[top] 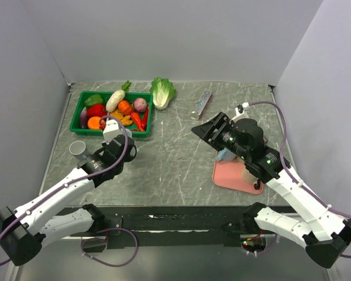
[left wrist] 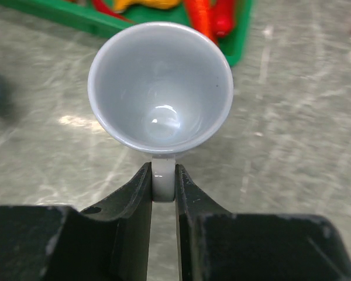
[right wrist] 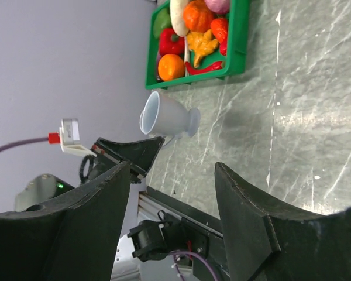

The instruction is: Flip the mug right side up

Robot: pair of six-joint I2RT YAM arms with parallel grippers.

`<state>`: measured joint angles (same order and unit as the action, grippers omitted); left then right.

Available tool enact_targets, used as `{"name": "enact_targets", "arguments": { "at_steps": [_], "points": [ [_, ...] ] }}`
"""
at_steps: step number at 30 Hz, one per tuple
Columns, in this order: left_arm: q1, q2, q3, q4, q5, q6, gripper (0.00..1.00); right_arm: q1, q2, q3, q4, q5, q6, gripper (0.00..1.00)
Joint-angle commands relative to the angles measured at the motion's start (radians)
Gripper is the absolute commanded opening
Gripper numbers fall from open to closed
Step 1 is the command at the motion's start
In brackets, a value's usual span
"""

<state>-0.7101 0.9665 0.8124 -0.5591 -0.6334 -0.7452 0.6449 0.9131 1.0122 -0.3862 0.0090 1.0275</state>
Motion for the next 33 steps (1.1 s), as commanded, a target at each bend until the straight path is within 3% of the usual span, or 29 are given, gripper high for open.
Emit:
{"name": "enact_targets", "arguments": {
  "at_steps": [1, 4, 10, 22, 28, 33],
  "points": [
    [0.001, -0.003, -0.034, 0.031, -0.23, -0.094, 0.01, -0.042, -0.008, -0.007, -0.013, -0.055, 0.009, 0.66],
    [0.014, 0.0, -0.074, 0.068, -0.295, -0.105, 0.01, -0.073, -0.008, -0.018, -0.014, -0.095, 0.017, 0.66],
    [0.072, 0.047, -0.119, 0.134, -0.295, -0.1, 0.01, -0.131, -0.013, -0.049, -0.011, -0.167, 0.019, 0.64],
    [0.213, -0.04, -0.346, 0.585, -0.215, 0.207, 0.01, -0.151, 0.026, -0.018, 0.029, -0.265, -0.047, 0.64],
    [0.297, -0.009, -0.351, 0.6, -0.193, 0.19, 0.01, -0.169, 0.049, -0.018, 0.036, -0.288, -0.038, 0.64],
    [0.301, 0.04, -0.348, 0.62, -0.183, 0.221, 0.01, -0.179, 0.069, -0.017, 0.043, -0.313, -0.033, 0.64]
  ]
}}
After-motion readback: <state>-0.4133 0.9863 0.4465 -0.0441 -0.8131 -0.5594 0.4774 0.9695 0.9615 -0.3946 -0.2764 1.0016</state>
